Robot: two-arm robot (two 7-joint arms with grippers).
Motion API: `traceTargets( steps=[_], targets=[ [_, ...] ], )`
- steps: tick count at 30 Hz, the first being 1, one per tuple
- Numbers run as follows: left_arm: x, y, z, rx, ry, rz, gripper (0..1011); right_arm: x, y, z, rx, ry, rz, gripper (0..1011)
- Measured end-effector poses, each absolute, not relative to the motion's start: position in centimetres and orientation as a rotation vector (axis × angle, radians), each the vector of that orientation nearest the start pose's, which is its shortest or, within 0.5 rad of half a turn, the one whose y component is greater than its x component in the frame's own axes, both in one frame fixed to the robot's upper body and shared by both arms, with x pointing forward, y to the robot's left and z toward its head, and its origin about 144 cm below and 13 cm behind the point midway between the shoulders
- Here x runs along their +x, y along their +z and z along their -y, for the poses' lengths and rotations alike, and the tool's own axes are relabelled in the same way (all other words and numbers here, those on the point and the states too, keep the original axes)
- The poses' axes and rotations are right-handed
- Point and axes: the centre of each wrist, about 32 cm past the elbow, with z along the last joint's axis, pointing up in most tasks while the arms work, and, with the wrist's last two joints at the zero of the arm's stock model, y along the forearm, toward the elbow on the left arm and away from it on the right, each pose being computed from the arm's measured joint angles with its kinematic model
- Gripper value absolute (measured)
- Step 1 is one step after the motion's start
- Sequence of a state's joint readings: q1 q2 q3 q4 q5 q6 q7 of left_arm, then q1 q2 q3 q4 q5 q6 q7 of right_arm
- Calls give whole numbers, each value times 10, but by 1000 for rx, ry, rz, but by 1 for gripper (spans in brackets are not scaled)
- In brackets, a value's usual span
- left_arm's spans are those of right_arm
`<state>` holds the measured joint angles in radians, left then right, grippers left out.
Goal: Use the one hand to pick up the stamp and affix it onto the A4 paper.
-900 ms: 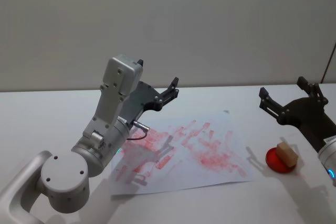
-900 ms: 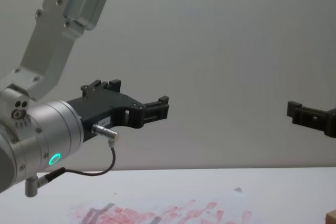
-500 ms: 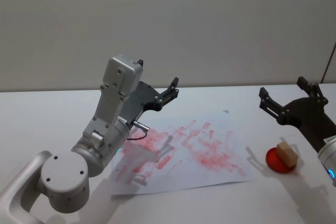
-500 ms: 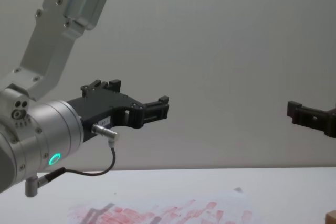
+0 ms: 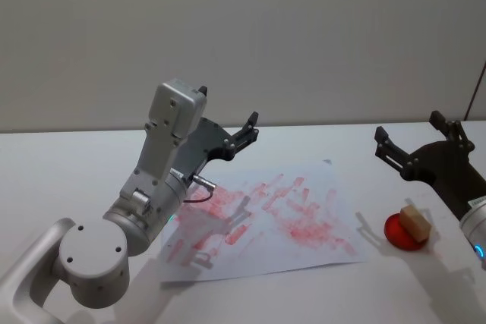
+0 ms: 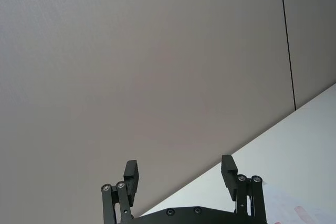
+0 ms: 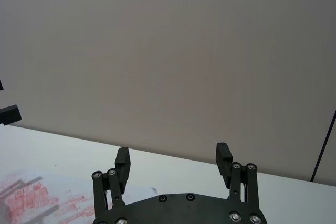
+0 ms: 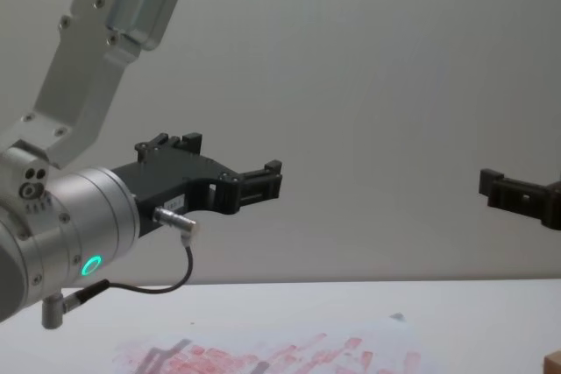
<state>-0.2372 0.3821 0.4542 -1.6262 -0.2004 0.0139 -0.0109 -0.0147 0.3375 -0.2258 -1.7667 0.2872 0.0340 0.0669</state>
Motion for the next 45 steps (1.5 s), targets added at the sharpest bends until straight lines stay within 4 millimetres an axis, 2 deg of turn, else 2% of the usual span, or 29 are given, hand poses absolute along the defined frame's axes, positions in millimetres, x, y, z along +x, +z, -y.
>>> traceTargets(
  steps=[21, 45],
  targets=[
    [492, 1204, -198, 61, 1124, 268, 1001, 442, 1188, 238, 23, -1230, 74, 1001],
    [492, 1204, -198, 61, 1124, 268, 1001, 404, 1190, 253, -91, -1329, 12, 1001]
  ],
)
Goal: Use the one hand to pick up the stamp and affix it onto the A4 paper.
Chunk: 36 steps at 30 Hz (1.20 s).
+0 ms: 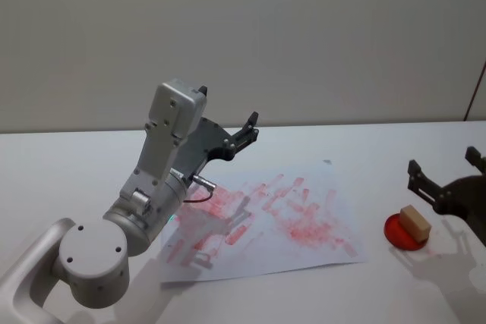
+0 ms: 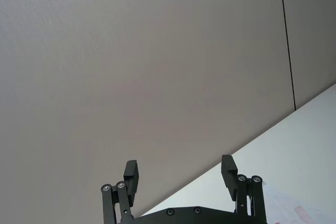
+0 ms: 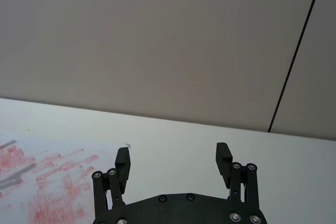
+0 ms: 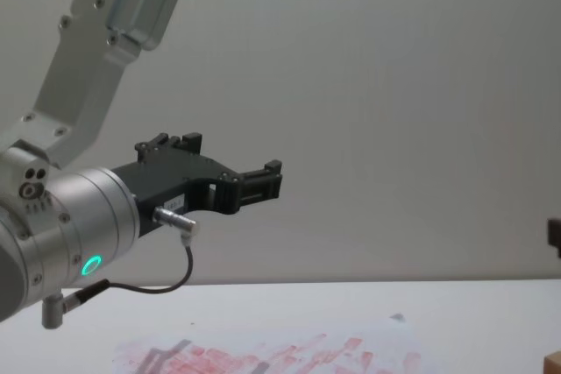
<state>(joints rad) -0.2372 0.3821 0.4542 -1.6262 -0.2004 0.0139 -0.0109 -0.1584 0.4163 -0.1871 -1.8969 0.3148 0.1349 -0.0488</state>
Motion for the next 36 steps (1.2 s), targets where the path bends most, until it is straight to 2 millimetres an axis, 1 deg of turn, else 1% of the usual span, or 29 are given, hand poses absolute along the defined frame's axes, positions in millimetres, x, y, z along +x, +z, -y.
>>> traceTargets(
  steps=[6, 13, 23, 36],
  targets=[
    [492, 1204, -198, 61, 1124, 268, 1001, 398, 1188, 256, -139, -1342, -37, 1001],
    [492, 1204, -198, 61, 1124, 268, 1001, 397, 1183, 258, -182, -1337, -86, 1001],
    [492, 1204, -198, 61, 1124, 268, 1001, 401, 1172, 259, -260, -1313, -171, 1001],
    [492, 1204, -198, 61, 1124, 268, 1001, 412, 1163, 257, -333, -1283, -209, 1001]
  ],
)
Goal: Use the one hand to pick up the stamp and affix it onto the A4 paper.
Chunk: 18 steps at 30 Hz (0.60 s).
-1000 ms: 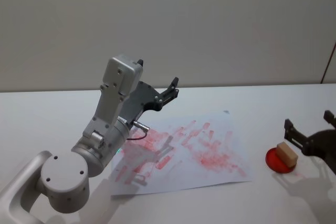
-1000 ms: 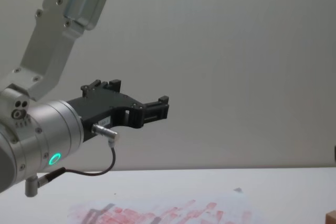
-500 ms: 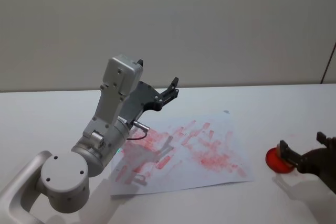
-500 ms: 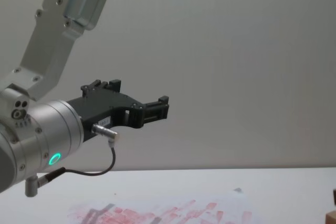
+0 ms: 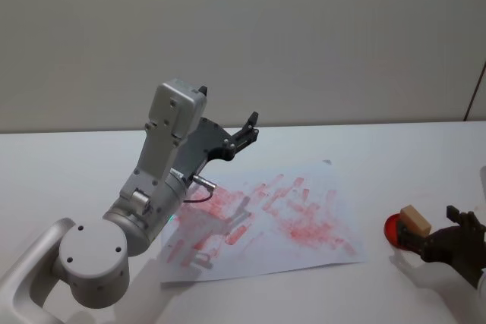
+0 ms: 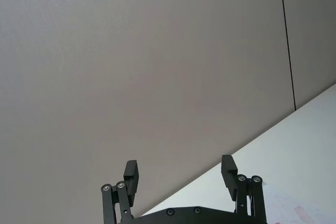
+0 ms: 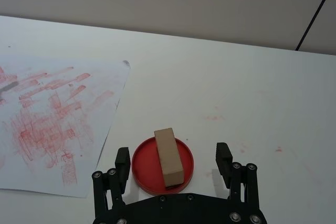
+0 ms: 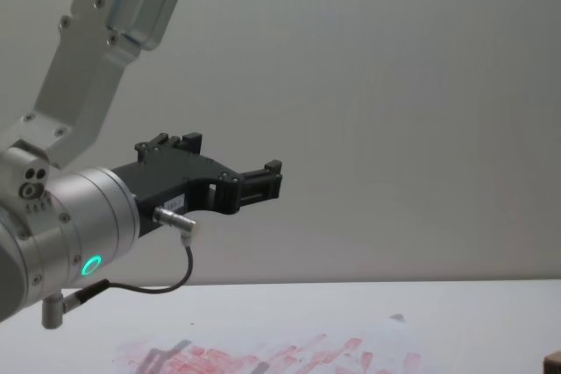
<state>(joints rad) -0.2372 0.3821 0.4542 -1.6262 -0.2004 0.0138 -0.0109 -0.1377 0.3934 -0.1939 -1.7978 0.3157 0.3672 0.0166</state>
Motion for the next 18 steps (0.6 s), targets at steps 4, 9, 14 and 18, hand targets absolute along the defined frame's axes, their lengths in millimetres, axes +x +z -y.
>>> traceTargets(
  steps=[4, 9, 14, 18],
  targets=[
    [492, 1204, -198, 61, 1124, 268, 1001, 414, 1161, 257, -345, -1277, -213, 1001],
    [492, 1204, -198, 61, 1124, 268, 1001, 417, 1160, 256, -358, -1271, -218, 925],
    [492, 1204, -198, 61, 1124, 268, 1001, 419, 1159, 255, -364, -1267, -219, 794],
    [492, 1204, -198, 61, 1124, 268, 1001, 420, 1158, 255, -368, -1265, -221, 684]
  ],
)
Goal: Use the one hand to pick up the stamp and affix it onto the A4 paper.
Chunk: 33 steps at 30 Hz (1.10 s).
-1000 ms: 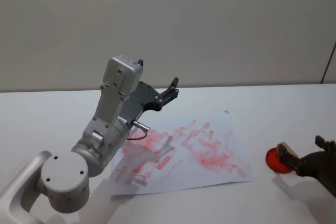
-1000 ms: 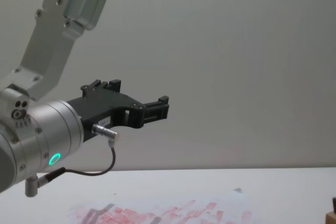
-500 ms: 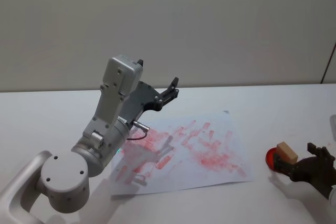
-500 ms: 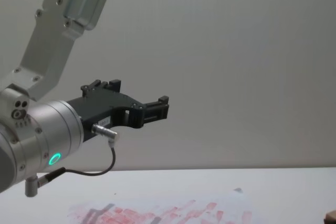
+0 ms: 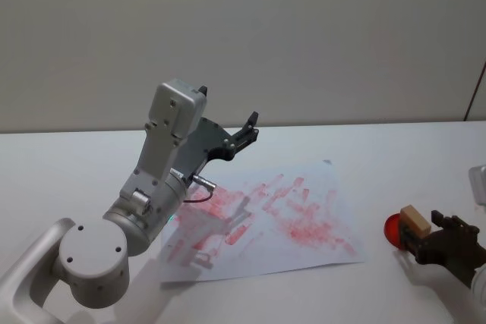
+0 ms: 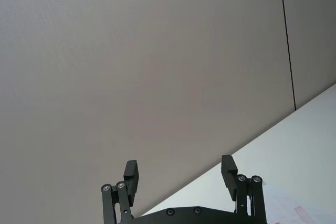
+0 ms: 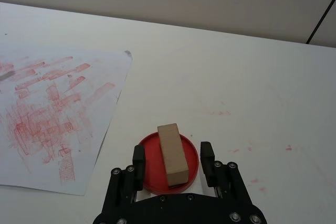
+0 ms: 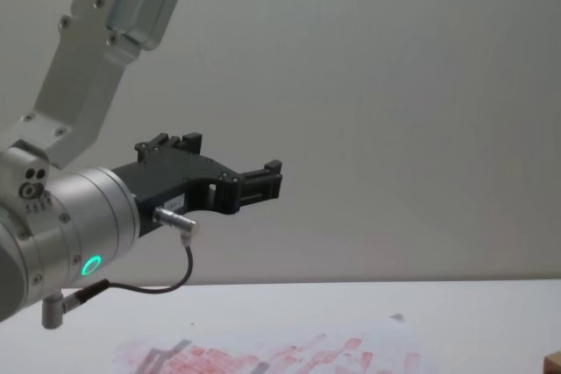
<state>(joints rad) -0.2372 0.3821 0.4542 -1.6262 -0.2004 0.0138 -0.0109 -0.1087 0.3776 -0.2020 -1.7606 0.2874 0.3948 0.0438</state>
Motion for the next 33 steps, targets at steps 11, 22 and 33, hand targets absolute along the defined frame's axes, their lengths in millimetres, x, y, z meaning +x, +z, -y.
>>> traceTargets(
  steps=[11, 22, 33],
  targets=[
    [492, 1204, -198, 61, 1124, 268, 1001, 421, 1158, 255, -375, -1261, -222, 319],
    [492, 1204, -198, 61, 1124, 268, 1001, 422, 1158, 255, -372, -1258, -214, 214],
    [492, 1204, -198, 61, 1124, 268, 1001, 429, 1167, 252, -300, -1227, -127, 214]
  ],
)
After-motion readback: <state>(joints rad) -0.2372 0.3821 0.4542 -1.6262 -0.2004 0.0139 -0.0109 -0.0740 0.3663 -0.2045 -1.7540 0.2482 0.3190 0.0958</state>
